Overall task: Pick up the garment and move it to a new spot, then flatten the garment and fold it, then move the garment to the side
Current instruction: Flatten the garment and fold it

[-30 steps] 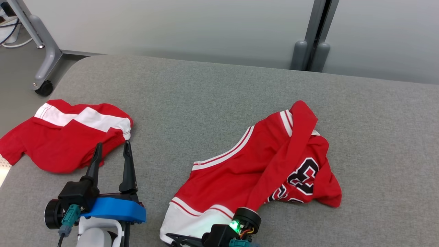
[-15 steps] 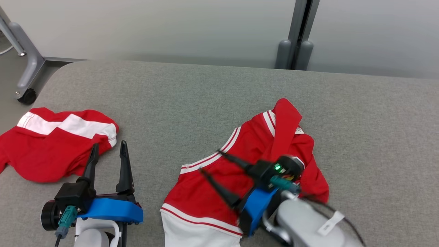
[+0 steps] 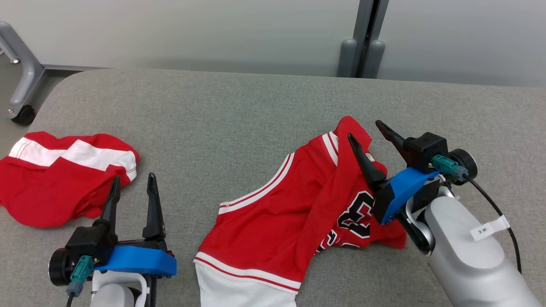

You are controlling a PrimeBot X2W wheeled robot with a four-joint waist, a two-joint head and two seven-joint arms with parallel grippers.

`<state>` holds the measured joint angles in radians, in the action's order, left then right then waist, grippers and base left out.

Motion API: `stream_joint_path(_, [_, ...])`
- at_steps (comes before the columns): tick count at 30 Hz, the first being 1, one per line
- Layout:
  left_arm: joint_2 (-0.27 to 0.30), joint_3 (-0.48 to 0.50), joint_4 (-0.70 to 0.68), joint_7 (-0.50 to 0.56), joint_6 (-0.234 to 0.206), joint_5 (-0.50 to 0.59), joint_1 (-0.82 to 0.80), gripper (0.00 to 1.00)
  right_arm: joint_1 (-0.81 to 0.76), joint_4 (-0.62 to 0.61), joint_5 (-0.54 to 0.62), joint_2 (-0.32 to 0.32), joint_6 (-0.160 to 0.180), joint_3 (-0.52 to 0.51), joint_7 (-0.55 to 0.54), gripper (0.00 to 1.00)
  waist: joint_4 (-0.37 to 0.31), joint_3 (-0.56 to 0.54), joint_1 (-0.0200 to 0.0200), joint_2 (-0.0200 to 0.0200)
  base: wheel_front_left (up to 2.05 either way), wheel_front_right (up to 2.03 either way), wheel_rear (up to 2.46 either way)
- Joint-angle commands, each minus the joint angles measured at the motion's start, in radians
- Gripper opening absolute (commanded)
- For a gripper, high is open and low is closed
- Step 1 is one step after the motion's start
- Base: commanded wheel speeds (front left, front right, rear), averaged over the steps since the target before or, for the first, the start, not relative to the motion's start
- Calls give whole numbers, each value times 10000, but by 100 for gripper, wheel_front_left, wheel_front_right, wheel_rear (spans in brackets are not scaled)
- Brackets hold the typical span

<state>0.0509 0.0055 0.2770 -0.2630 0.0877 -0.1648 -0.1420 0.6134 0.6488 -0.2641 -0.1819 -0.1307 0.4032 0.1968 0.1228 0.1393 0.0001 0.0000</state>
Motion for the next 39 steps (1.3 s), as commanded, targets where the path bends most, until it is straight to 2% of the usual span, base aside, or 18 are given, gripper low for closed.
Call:
stream_joint_path(1, [-8,-12,-49,-26,-47,-7,-59,100,-14,8,41,-1,-1,-110,-202,100,2,41,-1,0,0,0,0])
stream_joint_path(14, [-10,-298,-10,-26,-135,-210,-346,100,-322,558,-983,221,-1,-187,-1823,100,169,393,-1,0,0,0,0])
stream_joint_path(19, [-10,-345,36,-26,-144,-272,-447,100,-162,738,-1473,398,-1,-23,-1760,100,257,460,-1,0,0,0,0])
stream_joint_path(20, [-8,-353,53,-26,-145,-274,-472,100,-82,827,-1506,377,-1,2,-1727,69,276,465,-1,0,0,0,0])
stream_joint_path(21, [-10,-362,63,-28,-154,-298,-493,100,14,885,-1531,388,-1,18,-1610,42,293,466,-1,0,0,0,0])
stream_joint_path(22, [-10,-372,73,-26,-159,-313,-500,100,97,961,-1566,413,-1,10,-1487,0,309,465,-1,0,0,0,0])
stream_joint_path(31, [-10,-394,98,-26,-180,-375,-514,100,1326,2178,-1115,407,-1,-59,-220,0,508,441,-1,0,0,0,0])
stream_joint_path(39, [-10,-302,77,-26,-221,-316,-415,100,2529,2374,-780,631,-1,-313,602,0,469,364,-1,0,0,0,0])
